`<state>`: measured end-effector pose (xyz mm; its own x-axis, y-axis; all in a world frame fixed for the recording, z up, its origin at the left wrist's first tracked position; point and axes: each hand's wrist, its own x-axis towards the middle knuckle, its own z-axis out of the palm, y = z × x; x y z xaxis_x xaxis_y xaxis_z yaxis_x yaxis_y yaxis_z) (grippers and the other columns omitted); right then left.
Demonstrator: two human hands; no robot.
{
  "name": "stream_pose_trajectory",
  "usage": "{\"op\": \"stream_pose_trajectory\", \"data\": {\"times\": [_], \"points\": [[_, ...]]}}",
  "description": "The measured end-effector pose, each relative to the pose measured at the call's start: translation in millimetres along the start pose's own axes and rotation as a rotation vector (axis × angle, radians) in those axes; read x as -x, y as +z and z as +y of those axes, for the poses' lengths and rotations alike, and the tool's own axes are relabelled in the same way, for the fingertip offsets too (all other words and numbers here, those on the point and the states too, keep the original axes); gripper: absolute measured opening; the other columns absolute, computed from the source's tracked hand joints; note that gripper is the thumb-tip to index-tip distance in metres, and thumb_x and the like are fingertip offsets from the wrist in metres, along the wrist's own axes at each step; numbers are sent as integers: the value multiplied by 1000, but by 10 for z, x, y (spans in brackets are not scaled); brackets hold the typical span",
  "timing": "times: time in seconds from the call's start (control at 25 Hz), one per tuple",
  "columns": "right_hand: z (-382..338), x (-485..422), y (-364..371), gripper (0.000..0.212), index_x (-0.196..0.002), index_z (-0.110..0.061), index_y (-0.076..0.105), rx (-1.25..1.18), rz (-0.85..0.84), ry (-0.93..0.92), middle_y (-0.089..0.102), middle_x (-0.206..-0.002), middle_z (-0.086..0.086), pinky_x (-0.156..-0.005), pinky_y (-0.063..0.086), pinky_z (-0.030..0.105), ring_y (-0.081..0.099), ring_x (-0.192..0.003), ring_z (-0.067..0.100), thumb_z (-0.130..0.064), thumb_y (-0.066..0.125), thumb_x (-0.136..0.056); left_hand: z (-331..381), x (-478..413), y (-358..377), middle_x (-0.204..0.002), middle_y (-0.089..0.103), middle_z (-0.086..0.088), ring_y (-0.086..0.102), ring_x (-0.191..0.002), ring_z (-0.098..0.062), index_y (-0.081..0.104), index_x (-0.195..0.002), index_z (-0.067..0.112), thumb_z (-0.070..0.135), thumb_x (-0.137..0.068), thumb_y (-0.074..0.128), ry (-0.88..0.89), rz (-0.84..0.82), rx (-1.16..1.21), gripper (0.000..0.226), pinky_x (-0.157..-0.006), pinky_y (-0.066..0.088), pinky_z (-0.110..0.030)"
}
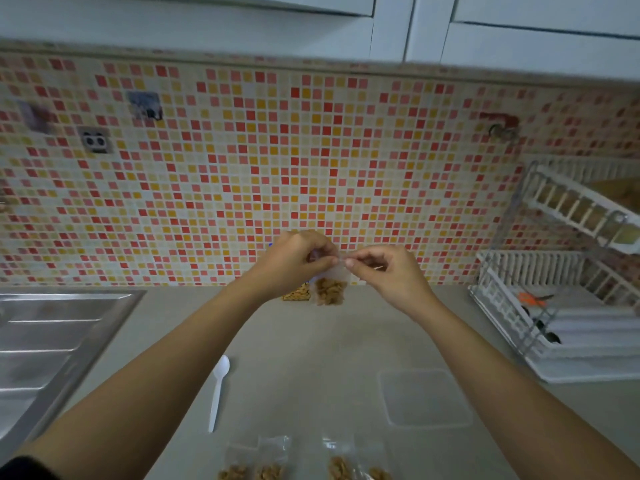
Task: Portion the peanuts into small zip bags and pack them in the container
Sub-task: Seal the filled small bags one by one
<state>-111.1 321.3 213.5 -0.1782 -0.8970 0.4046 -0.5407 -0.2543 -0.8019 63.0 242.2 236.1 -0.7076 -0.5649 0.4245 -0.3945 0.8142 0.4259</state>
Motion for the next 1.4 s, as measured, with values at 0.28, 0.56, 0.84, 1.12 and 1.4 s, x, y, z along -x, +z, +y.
{"op": "stream_pose_trajectory", "data": {"times": [0.28,0.56,0.84,1.12,1.4], "points": [[-35,35,19,2,-82,-20,72,47,29,-36,69,-79,-9,-66,43,6,61,-71,-4,-19,70,-81,66,-12,111,-84,58,6,53,-76,-9,66,-94,16,25,-91,56,20,21,-56,14,-67,44,-22],[54,77,149,17,-70,-23,66,-30,122,-34,66,-67,-7,-64,49,17,59,-61,2,-10,70,-81,-95,-14,193,-83,57,11,55,-80,-10,67,-91,17,28,-88,61,-40,27,85,14,-68,41,-18],[94,100,225,18,-69,-22,65,-47,131,-21,68,-68,3,-64,51,22,63,-63,13,-9,70,-80,-282,-7,168,-77,54,17,53,-73,-2,67,-89,15,25,-88,62,-104,18,110,11,-65,40,-15],[299,202,379,17,-72,-26,63,-101,86,130,63,-67,-5,-64,55,23,64,-56,6,-14,67,-84,-436,323,397,-81,61,4,59,-74,-8,57,-87,14,14,-93,54,-305,-57,508,7,-72,52,-23],[1153,985,950,7,-75,-19,65,-48,-210,514,66,-76,4,-74,58,35,68,-65,16,-17,71,-78,-690,1282,1280,-67,66,-7,64,-55,-8,54,-81,18,9,-94,50,-603,-257,535,16,-61,58,-25]]}}
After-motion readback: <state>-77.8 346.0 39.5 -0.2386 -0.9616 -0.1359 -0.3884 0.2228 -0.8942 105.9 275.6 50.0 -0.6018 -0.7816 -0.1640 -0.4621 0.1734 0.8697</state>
